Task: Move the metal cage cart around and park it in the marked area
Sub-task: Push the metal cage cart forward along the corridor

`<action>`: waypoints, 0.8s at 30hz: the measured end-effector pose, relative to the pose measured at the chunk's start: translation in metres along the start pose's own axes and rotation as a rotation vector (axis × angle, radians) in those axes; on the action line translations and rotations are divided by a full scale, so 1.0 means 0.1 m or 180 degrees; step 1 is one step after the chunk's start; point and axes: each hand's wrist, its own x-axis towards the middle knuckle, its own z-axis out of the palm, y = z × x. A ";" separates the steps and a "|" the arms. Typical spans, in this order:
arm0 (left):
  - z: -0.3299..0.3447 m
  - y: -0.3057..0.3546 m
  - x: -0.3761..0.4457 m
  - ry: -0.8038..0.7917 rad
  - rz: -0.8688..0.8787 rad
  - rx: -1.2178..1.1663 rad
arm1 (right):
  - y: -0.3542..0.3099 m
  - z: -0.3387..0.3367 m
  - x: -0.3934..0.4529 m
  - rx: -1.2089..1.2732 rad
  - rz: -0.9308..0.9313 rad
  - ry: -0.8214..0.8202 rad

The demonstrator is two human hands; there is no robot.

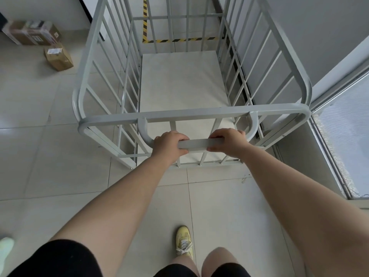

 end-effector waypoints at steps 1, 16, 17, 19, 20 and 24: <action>-0.01 0.02 0.04 0.0003 -0.0031 -0.0019 | 0.01 -0.01 0.03 -0.0068 -0.0034 0.0026; -0.21 0.34 0.89 -0.0008 -0.0195 0.0813 | 0.15 -0.40 0.87 -0.0410 -0.0328 0.0106; -0.23 0.35 0.95 -0.0024 -0.0156 0.0934 | 0.16 -0.43 0.93 -0.0428 -0.0332 0.0095; -0.29 0.32 1.06 -0.0048 -0.0149 0.1080 | 0.16 -0.51 1.06 -0.0422 -0.0312 0.0054; -0.33 0.29 1.13 -0.0038 -0.0163 0.1138 | 0.16 -0.55 1.13 -0.0411 -0.0300 0.0045; -0.50 0.19 1.40 0.0029 -0.0361 0.1061 | 0.17 -0.69 1.43 -0.0398 -0.0272 0.0011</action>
